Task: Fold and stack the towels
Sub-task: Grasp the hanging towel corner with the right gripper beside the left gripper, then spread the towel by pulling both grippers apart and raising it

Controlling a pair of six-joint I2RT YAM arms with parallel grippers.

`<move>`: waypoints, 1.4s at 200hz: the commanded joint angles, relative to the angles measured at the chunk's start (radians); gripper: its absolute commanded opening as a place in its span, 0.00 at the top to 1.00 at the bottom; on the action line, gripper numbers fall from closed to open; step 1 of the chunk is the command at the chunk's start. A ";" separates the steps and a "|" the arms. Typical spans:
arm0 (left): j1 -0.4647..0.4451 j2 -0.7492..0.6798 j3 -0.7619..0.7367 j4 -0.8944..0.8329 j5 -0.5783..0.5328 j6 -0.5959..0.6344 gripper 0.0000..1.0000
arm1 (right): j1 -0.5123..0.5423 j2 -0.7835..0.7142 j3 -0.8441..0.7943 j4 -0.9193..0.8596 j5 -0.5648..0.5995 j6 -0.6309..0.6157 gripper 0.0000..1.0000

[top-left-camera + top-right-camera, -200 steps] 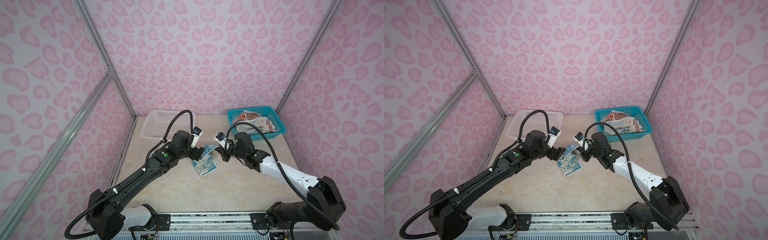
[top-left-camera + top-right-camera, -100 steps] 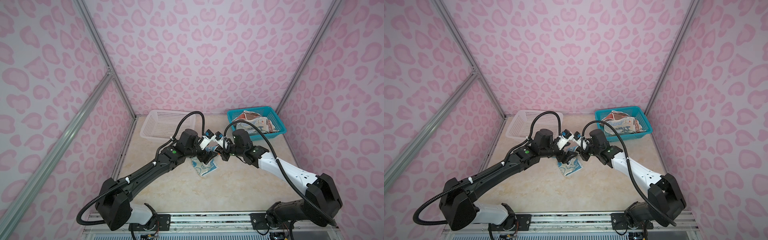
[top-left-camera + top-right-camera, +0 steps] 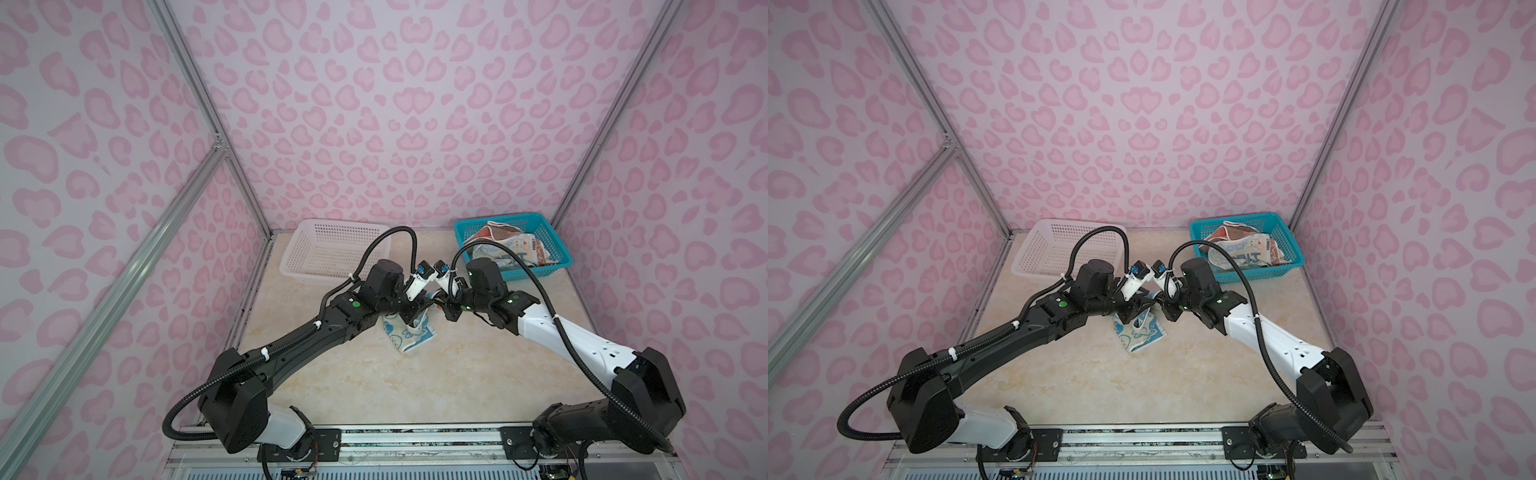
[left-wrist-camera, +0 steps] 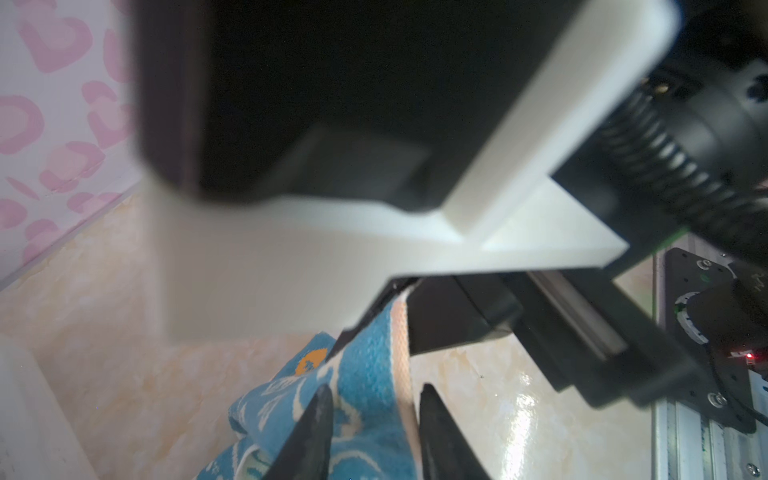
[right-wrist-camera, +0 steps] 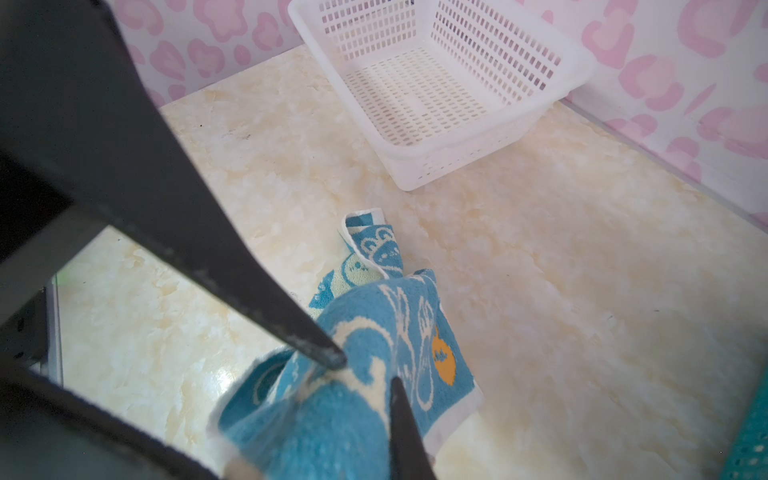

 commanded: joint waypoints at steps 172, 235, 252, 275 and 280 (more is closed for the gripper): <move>0.006 -0.095 -0.053 0.012 -0.346 -0.129 0.97 | -0.048 0.136 -0.159 0.430 -0.098 0.089 0.55; 0.030 -0.173 -0.097 -0.009 -0.409 -0.170 0.97 | -0.074 0.310 -0.151 0.581 -0.118 0.157 0.57; 0.037 -0.187 -0.100 -0.011 -0.412 -0.172 0.97 | -0.074 0.349 -0.149 0.607 -0.119 0.173 0.58; 0.046 -0.199 -0.102 -0.017 -0.415 -0.170 0.97 | -0.082 0.398 -0.149 0.642 -0.117 0.198 0.59; 0.049 -0.201 -0.101 -0.018 -0.419 -0.170 0.97 | -0.084 0.406 -0.151 0.646 -0.115 0.203 0.60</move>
